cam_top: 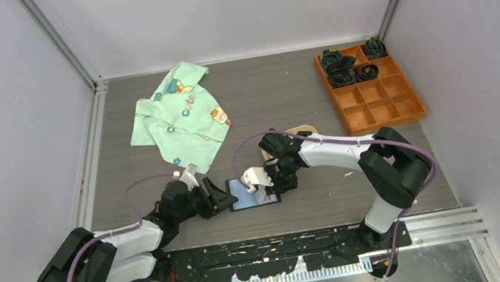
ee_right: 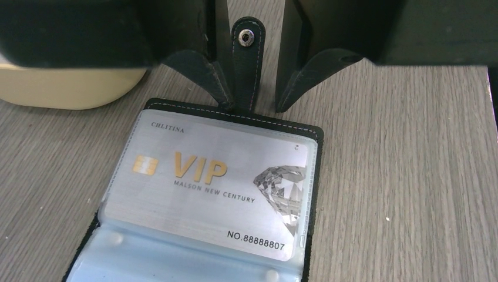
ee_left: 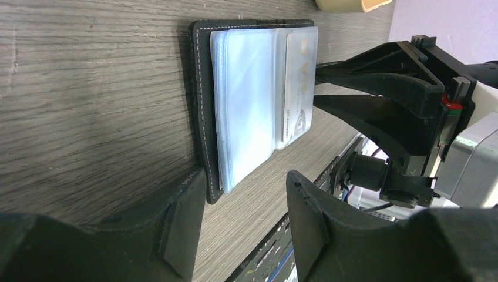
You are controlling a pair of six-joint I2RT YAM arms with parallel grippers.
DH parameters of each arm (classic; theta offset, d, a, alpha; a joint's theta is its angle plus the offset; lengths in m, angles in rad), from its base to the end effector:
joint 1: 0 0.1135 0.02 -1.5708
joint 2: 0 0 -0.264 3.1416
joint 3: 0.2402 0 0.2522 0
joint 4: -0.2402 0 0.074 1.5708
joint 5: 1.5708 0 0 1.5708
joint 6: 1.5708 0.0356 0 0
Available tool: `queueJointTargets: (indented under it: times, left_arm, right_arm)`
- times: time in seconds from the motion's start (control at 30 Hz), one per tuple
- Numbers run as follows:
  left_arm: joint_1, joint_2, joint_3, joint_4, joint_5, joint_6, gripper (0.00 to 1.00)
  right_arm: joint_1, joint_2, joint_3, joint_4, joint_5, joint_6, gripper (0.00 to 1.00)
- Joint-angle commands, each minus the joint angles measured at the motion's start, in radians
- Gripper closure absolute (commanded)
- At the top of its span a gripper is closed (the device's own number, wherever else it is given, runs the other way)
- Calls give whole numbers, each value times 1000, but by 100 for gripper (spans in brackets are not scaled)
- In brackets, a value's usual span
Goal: Put the credit cards into the card holder
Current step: Close the card holder at the center of the board.
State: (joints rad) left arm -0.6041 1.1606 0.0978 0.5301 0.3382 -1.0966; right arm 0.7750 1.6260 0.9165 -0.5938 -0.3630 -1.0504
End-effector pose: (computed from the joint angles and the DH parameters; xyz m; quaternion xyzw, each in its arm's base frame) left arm 0.1406 -0.1114 0.1161 -0.1277 0.8504 -0.4639 0.2128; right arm 0.1968 0.2104 0.1596 -0.7859 0.5772 0.1592 0.1545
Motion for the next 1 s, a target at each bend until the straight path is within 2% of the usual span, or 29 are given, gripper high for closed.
queueJointTargets:
  times: [0.0, 0.3, 0.7, 0.9, 0.97]
  left_arm:
    - [-7, -31, -12, 93, 34, 1, 47]
    - [-14, -146, -9, 80, 49, 15, 47]
    - [-45, 35, 22, 258, 69, 1, 48]
    - [-53, 41, 45, 227, 47, 11, 53]
    - [-60, 29, 55, 178, 27, 24, 60]
  right_arm:
    - [19, 36, 7, -3, 27, -28, 64]
    - [23, 35, 13, -6, 18, -22, 64]
    - [23, 31, 19, -8, 12, -11, 64]
    - [23, 25, 21, -9, 5, -5, 64]
    - [23, 24, 22, -9, -1, -1, 64]
